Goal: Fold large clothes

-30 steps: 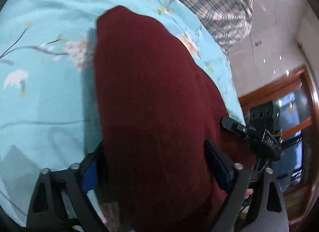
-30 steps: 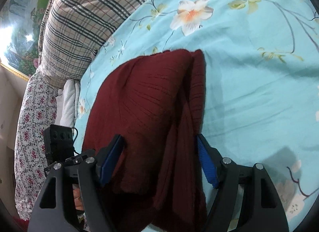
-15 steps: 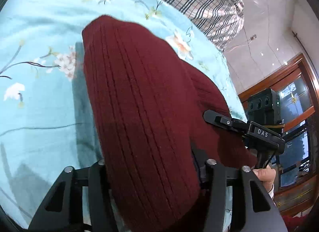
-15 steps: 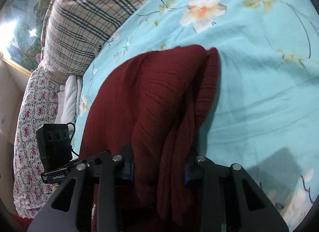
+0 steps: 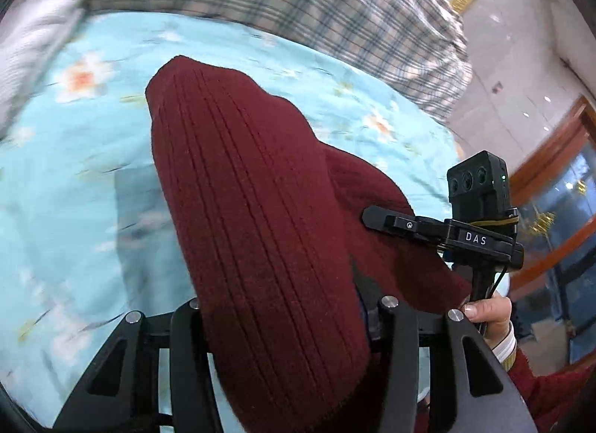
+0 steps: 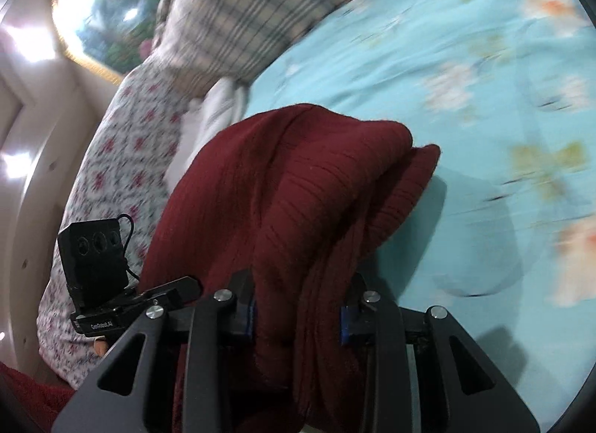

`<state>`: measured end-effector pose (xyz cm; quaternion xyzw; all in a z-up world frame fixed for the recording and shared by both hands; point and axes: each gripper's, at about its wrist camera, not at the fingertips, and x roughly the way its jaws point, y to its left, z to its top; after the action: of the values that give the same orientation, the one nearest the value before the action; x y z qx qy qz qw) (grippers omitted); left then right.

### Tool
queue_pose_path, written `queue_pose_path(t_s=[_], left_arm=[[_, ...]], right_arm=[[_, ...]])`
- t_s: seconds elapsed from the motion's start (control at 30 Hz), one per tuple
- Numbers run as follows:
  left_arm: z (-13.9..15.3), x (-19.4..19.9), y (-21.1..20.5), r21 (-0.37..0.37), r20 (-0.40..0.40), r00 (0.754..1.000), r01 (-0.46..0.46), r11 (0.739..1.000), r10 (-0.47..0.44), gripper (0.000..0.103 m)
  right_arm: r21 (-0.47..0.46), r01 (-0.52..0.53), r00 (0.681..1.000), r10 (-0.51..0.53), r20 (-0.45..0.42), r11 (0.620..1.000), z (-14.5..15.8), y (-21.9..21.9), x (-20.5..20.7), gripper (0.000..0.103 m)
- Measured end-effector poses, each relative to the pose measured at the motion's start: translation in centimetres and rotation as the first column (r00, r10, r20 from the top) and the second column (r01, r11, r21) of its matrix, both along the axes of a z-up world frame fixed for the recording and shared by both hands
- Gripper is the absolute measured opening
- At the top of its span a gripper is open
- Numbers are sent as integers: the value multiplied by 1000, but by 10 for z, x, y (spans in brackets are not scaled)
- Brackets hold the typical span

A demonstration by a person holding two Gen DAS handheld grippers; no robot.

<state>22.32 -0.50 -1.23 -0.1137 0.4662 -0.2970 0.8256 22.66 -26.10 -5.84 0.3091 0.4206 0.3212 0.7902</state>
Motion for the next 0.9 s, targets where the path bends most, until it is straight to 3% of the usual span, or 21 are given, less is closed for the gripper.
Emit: queue_pose_path(t_s=[0.2,0.27,0.4,0.43,0.63,0.77,0.9], left_arm=[[-33,-13,42,4,-36,996,-76,997,76,50],[-51,-14,44,10,-42,994,-103,995,103,53],[-63,-22,60,-46,-50,989,-141,989,139,62],[-64,-25,62,-46,-49,988,-147,988,144,64],[-45,-51,82,-36,-25,987,-161,986,160,66],[-20,-79,102,-42,53,981,-184,982,186,65],[-2,-97,116,-87,107,979,-167,982,176,60]], right_arm=[[-38,-37,999,36,-41,999,-18,32,5,32],[-59,-27,997,23,-67,998,-27,32,5,32],[-56,-14,996,8,-92,998,-38,28,3,35],[-59,-10,996,4,-92,998,-39,29,1,41],[-114,55,995,-64,-76,992,-22,15,-19,46],[-144,114,993,-119,-26,983,-2,-1,-40,47],[-105,110,994,-109,10,988,12,-2,-54,47]])
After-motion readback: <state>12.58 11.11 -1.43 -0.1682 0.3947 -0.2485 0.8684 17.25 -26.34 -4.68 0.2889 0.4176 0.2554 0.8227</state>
